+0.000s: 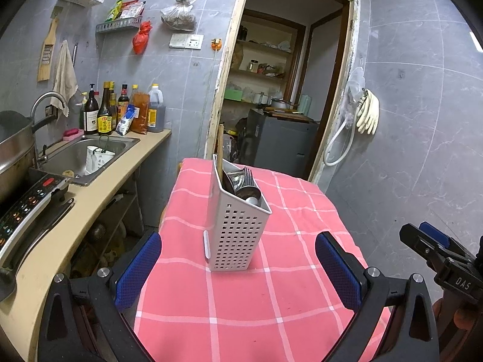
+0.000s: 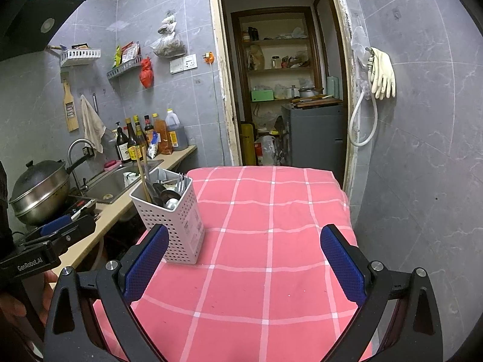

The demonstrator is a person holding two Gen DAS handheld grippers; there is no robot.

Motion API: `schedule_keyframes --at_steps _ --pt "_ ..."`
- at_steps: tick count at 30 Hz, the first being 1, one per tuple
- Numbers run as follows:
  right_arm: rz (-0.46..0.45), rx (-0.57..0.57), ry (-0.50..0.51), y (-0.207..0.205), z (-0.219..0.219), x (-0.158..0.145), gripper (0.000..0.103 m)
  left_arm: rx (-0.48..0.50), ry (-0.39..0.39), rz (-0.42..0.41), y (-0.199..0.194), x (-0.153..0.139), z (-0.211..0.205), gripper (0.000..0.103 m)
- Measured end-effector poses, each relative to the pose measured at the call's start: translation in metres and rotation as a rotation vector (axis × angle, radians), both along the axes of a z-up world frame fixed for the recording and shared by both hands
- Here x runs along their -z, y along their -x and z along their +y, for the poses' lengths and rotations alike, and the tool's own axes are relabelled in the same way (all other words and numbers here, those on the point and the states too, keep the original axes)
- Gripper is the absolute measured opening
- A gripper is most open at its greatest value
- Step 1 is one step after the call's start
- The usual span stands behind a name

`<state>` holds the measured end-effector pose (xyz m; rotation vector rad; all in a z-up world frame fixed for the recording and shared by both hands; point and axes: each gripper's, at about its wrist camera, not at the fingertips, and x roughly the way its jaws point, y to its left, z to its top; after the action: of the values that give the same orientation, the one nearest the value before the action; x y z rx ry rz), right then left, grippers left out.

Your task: Organize utensils

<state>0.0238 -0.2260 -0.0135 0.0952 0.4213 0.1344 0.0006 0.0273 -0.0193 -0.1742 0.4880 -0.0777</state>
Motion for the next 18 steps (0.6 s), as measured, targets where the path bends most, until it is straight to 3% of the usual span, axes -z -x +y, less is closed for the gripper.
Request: schedule_keyframes --at_steps 18 --pt "0.004 -0.002 0.002 0.0017 0.0051 -0.0003 0.099 -0.006 0.0 0.008 0.0007 0.0031 0.0047 0.102"
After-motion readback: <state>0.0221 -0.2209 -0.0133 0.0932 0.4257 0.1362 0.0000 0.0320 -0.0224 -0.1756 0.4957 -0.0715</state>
